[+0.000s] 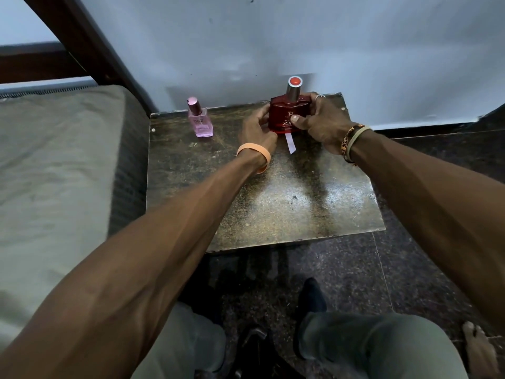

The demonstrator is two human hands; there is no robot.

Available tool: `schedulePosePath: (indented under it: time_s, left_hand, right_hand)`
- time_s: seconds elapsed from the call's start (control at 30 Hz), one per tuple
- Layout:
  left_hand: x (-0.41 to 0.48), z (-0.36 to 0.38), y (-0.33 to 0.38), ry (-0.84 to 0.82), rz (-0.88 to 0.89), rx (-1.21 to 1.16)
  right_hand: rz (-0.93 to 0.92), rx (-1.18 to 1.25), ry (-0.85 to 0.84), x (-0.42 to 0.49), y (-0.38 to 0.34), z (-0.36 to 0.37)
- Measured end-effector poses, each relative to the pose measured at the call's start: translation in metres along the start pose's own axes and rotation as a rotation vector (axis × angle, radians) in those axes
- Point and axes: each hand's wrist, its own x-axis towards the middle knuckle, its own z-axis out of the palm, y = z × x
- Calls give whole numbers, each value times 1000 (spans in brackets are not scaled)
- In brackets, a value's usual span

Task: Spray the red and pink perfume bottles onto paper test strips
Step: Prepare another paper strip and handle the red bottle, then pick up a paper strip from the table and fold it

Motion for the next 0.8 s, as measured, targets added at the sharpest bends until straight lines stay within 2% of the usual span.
schedulePosePath:
  time_s: [0.33, 0.57, 0.8]
  left_hand:
    - [3, -3, -11, 55, -44, 84]
    - [-29, -17, -9, 13, -18, 191]
    - [-104, -36, 8, -73, 6, 223]
  right_hand:
    - [51, -11, 52, -1, 10, -2]
    - [51, -206, 267, -48, 11, 1]
    - [0, -476, 239, -140, -9, 6]
